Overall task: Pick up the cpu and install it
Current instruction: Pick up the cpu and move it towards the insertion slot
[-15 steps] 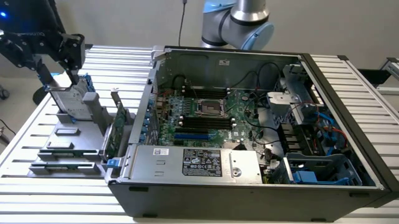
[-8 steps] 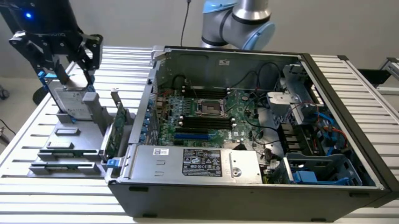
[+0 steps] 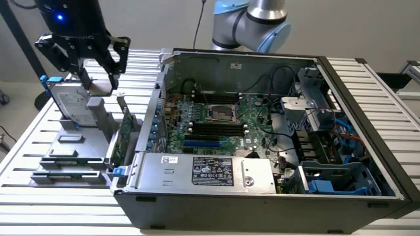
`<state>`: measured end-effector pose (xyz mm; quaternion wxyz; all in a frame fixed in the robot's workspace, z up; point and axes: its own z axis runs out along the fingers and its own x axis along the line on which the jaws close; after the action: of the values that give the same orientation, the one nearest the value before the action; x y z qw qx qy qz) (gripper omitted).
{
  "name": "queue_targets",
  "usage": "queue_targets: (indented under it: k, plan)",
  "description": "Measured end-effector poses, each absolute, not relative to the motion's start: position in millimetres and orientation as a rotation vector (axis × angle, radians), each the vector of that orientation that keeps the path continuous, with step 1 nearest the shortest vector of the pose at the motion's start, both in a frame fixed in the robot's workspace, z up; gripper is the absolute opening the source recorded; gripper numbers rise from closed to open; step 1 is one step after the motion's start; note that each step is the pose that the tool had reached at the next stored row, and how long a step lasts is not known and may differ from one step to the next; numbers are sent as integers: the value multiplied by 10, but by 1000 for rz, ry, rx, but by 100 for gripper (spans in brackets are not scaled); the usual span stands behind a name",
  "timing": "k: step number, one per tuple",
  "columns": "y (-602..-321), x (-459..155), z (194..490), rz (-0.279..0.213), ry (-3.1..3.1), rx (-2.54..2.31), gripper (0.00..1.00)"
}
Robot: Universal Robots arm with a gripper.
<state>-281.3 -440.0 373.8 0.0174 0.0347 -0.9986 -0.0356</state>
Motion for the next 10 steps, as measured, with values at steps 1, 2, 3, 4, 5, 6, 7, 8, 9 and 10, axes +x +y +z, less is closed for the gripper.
queue_targets:
  k: [1, 2, 3, 4, 5, 6, 7, 8, 9, 10]
  plan:
    - [-4399, -2768, 3738, -110, -3103, 108, 55]
    - [-4398, -2723, 3739, -110, -3103, 108, 55]
    - [-4397, -2675, 3739, -110, -3103, 108, 55]
    - [-4397, -2630, 3738, -111, -3103, 108, 55]
    - [-4396, -2585, 3738, -110, -3103, 108, 55]
    - [-4395, -2540, 3738, -111, -3103, 108, 55]
    - [-4395, -2494, 3739, -110, -3103, 108, 55]
    - [-4395, -2449, 3739, -111, -3103, 108, 55]
    - [-4395, -2403, 3738, -111, -3103, 108, 55]
    - [-4395, -2358, 3739, -111, -3103, 108, 55]
